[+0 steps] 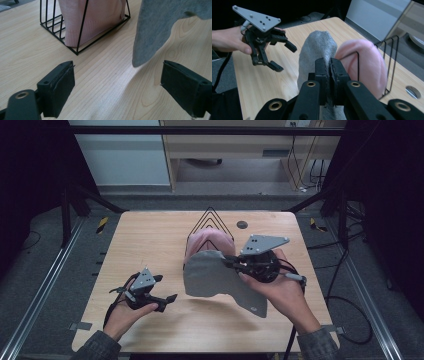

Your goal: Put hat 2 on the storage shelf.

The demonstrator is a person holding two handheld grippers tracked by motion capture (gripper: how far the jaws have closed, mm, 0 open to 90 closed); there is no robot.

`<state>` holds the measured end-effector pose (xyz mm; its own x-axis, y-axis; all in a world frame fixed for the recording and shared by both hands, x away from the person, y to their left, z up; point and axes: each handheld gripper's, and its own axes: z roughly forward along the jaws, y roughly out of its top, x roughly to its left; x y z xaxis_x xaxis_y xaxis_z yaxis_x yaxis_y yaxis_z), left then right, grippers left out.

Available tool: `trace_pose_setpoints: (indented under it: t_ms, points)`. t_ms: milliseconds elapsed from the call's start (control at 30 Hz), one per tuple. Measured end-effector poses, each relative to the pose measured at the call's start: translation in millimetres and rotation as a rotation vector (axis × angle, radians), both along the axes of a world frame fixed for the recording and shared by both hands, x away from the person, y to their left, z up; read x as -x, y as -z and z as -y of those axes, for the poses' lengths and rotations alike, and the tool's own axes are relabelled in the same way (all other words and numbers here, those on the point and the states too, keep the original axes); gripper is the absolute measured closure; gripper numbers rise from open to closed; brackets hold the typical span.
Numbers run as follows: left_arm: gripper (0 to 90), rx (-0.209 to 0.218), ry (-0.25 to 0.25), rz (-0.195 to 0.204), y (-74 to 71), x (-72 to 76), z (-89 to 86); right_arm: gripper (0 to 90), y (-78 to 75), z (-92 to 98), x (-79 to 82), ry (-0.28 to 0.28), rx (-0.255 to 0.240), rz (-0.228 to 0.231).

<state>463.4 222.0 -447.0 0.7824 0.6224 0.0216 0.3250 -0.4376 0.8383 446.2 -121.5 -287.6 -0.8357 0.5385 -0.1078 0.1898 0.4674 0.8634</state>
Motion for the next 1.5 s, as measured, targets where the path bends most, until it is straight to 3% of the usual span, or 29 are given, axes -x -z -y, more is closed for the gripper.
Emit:
trace_pose_setpoints:
  t_ms: [133,267,400,533,600,933,1133,1367,1500]
  points:
    - [14.0,-0.009,-0.001,0.025,-1.6,0.9,-2.9,85.7,-1.6,-16.5,-2.2,-0.024,0.01,0.003]
    - [15.7,0.013,0.003,0.035,-4.3,2.0,-4.8,85.7,-3.7,-29.5,-3.5,-0.045,0.016,0.01]
    - [15.4,0.072,0.059,0.014,-6.6,3.5,-4.2,85.7,-5.3,-39.2,-4.5,-0.06,0.017,0.011]
    - [14.4,0.123,0.103,0.023,-11.2,8.0,-0.6,85.7,-6.1,-47.1,-4.6,-0.069,0.018,0.01]
    - [14.5,0.122,0.11,0.032,-12.1,9.9,0.8,85.7,-6.4,-50.3,-5.1,-0.07,0.019,0.01]
    - [15.3,0.093,0.1,-0.001,-12.6,10.4,-6.9,85.7,-7.9,-57.9,-11.3,-0.058,0.025,0.005]
    - [18.2,0.114,0.114,-0.018,-15.1,12.9,-17.0,85.7,-6.1,-57.6,-16.2,-0.04,0.027,-0.004]
    - [18.5,0.092,0.145,-0.018,-11.1,14.4,-3.1,85.7,-4.0,-60.3,-16.6,-0.049,0.027,-0.006]
    - [25.9,0.125,0.131,-0.024,-11.3,10.6,9.7,85.6,0.5,-63.1,-17.4,-0.056,0.022,-0.013]
